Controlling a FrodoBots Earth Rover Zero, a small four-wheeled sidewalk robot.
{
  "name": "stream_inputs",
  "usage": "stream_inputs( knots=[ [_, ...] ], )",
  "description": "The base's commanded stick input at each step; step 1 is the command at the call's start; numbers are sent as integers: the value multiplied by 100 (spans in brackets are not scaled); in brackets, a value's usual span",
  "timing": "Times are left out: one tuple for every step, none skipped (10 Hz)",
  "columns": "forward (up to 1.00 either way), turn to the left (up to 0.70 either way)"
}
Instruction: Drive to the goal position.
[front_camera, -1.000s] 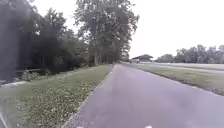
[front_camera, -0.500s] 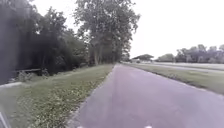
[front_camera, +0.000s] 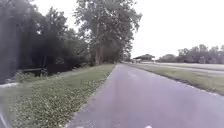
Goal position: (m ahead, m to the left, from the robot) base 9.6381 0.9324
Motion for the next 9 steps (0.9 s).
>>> stream_inputs(
  knots=[
    [70, -1],
    [70, -1],
    [70, -1],
    [70, -1],
    [70, -1],
    [70, -1],
    [70, -1],
    [70, -1],
    [70, -1]
  ],
)
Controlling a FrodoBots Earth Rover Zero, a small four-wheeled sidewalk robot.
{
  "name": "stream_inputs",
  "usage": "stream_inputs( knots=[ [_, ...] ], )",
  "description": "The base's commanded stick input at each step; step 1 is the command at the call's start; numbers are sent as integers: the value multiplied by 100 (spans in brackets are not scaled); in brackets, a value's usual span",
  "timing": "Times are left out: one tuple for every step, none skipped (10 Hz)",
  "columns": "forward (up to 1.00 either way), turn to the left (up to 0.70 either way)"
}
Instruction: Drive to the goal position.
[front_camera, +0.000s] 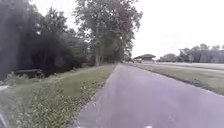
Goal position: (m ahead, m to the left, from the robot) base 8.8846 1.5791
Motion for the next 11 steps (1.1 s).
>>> stream_inputs(
  knots=[
    [70, -1],
    [70, -1],
    [70, -1],
    [70, -1],
    [70, -1],
    [70, -2],
    [70, -2],
    [70, -1],
    [70, -1],
    [70, -1],
    [70, -1]
  ],
)
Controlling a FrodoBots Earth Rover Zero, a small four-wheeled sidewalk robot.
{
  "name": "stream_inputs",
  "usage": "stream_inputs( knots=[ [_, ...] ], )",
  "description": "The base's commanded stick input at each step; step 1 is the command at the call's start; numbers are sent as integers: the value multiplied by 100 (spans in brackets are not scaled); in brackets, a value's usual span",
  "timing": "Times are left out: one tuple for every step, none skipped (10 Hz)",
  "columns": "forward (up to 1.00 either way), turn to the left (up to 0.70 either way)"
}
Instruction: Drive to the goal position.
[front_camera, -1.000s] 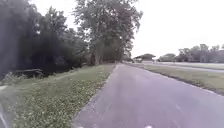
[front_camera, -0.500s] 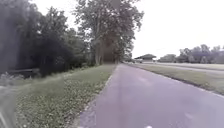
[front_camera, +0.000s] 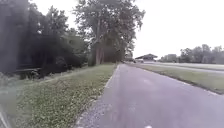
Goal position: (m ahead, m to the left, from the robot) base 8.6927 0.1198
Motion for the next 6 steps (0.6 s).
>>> stream_inputs(
  knots=[
    [70, -1],
    [70, -1],
    [70, -2],
    [70, -7],
    [70, -9],
    [70, -10]
  ],
)
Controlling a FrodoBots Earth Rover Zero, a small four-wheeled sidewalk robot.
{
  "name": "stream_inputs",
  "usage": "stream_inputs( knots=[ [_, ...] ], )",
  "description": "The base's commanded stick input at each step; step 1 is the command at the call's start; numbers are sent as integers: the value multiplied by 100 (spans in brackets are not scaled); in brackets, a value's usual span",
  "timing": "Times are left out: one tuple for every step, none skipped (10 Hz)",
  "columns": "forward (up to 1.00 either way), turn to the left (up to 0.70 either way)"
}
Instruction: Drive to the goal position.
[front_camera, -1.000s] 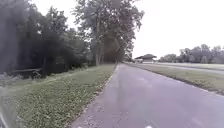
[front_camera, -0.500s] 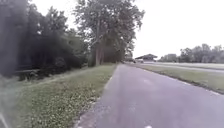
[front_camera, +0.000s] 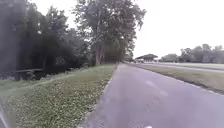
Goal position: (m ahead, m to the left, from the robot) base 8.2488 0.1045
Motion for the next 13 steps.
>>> stream_inputs(
  knots=[
    [70, -10],
    [70, -6],
    [70, -2],
    [70, -1],
    [70, -1],
    [70, -1],
    [70, -1],
    [70, -3],
    [70, -7],
    [70, -11],
    [70, -13],
    [70, -9],
    [70, -1]
  ],
)
